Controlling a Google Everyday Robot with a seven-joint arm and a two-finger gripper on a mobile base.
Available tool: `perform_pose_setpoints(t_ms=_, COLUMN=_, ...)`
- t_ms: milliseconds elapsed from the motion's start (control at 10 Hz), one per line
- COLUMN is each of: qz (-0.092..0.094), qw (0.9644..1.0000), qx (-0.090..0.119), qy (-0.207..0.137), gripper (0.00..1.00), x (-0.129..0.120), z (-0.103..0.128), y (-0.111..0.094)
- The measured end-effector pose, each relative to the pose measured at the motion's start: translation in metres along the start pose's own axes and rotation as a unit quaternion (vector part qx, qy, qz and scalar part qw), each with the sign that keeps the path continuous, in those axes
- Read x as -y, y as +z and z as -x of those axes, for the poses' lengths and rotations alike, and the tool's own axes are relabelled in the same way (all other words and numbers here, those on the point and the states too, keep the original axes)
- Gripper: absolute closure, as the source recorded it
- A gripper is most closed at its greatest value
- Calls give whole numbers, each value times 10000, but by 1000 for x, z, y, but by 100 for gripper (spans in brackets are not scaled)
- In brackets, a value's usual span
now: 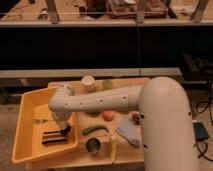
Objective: Wipe tray with brush
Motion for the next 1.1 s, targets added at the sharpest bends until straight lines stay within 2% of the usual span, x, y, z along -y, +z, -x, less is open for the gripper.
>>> perform_pose_setpoints(t_ms=300, qz=41, qw=10000, qx=21, qy=-51, gripper=90, x=14, z=-37, y=13)
perform_pose_setpoints(t_ms=500, qz=20, qw=9999, qx=55, qy=-134, gripper=90, x=28, z=-45, y=19)
perform_pose_setpoints(t_ms=700, qz=-20, qw=9997, qx=127, qy=-209, gripper=90, x=44, z=-32, y=19)
perform_pose_setpoints(t_ms=1100, qz=-159, qw=9985, qx=374, qy=-366, gripper=90, x=86, z=16, y=20)
